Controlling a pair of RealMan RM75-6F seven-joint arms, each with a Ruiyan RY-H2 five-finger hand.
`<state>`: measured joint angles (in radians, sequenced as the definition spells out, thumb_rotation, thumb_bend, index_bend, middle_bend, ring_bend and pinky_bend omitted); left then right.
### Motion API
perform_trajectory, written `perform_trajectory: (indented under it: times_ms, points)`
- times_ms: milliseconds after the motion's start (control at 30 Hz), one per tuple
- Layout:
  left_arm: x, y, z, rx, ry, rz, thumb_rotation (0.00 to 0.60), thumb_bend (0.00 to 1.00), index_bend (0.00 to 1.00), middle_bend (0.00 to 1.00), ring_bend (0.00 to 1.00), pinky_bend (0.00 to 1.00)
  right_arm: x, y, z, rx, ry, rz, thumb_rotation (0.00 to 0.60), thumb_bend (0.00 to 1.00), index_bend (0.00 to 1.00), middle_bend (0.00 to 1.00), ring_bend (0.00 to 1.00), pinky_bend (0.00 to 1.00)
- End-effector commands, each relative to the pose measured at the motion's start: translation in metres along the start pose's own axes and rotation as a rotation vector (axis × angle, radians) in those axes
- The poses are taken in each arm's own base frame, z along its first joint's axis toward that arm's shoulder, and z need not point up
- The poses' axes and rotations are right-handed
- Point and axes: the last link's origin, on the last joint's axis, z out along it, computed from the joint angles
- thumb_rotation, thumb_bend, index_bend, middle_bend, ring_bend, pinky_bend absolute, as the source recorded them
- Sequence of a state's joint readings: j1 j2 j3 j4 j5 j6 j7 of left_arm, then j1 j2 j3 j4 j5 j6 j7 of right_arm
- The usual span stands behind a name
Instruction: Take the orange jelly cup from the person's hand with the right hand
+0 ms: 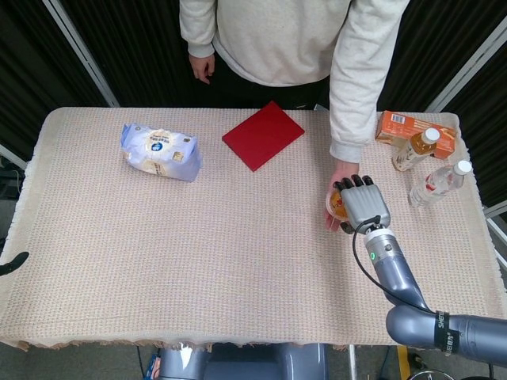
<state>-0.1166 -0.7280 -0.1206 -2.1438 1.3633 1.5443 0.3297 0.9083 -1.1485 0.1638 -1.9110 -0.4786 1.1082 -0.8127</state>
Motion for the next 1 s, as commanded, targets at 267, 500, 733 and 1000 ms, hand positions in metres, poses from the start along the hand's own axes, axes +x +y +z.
perform_trajectory:
  times_ms: [267, 500, 733, 1000]
  points:
    - [-0.001, 0.001, 0.0, -0.003, -0.003, -0.006, 0.6, 0.11, 0.0, 0.0, 0.0, 0.0, -0.012, 0.002, 0.005, 0.017, 0.082, 0.019, 0.6, 0.27, 0.64, 0.58, 0.53, 0.59]
    - [-0.001, 0.0, 0.001, -0.002, -0.003, -0.008, 0.6, 0.11, 0.0, 0.0, 0.0, 0.0, -0.011, 0.004, 0.003, 0.045, 0.137, 0.033, 0.6, 0.29, 0.69, 0.62, 0.57, 0.63]
    - [-0.001, 0.0, 0.001, -0.002, 0.001, -0.008, 0.6, 0.11, 0.0, 0.0, 0.0, 0.0, 0.0, 0.002, -0.016, 0.078, 0.153, 0.028, 0.6, 0.29, 0.69, 0.62, 0.57, 0.63]
    - [0.001, 0.0, 0.0, 0.0, 0.007, -0.011, 0.6, 0.11, 0.0, 0.0, 0.0, 0.0, -0.006, 0.003, -0.058, 0.132, 0.11, 0.027, 0.6, 0.29, 0.69, 0.62, 0.57, 0.63]
